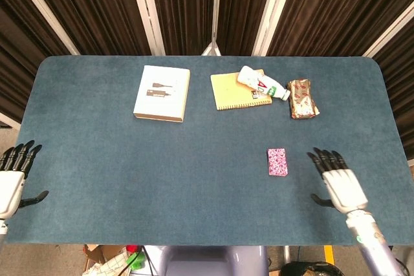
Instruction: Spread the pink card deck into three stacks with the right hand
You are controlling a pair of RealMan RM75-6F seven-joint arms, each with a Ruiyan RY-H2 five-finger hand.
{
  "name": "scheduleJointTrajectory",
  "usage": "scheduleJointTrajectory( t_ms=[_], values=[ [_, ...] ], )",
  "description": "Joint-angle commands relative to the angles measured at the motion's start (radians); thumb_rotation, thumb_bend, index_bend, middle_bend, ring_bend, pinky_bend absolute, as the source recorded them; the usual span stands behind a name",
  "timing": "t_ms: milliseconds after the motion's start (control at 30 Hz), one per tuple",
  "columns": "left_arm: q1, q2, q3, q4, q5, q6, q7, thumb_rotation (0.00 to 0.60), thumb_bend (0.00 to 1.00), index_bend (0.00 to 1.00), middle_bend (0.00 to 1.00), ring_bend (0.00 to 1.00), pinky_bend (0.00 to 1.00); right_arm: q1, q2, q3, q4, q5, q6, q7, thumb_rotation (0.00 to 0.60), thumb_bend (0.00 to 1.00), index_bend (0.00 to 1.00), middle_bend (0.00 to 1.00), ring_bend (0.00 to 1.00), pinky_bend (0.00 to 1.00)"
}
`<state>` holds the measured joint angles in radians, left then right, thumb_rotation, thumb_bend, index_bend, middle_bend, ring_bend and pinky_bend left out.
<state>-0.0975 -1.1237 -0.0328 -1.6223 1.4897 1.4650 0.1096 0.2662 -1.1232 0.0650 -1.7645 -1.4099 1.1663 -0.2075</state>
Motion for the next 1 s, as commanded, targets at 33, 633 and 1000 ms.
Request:
scheduleJointTrajectory(
  t_ms=[33, 633, 1000],
  values=[
    [-0.004, -0.004, 0.002, 0.001, 0.007, -0.004, 0.008, 0.6, 0.02, 0.0, 0.0, 0.0, 0.0, 0.077, -0.046, 0.047, -0.037, 0.094, -0.089, -0.07, 0.6, 0.24, 0.0, 0.0, 0.0, 0.0],
    [-0.005, 0.011, 0.005, -0.007, -0.01, -0.022, -0.014, 0.6, 0.02, 0.0, 0.0, 0.0, 0.0, 0.275, -0.206, 0.098, 0.011, 0.504, -0.227, -0.347, 0.6, 0.24, 0.0, 0.0, 0.0, 0.0],
    [-0.006, 0.015, 0.006, -0.012, -0.013, -0.027, -0.015, 0.6, 0.02, 0.0, 0.0, 0.0, 0.0, 0.341, -0.255, 0.088, 0.062, 0.62, -0.219, -0.393, 0.6, 0.24, 0.06, 0.0, 0.0, 0.0]
  ],
)
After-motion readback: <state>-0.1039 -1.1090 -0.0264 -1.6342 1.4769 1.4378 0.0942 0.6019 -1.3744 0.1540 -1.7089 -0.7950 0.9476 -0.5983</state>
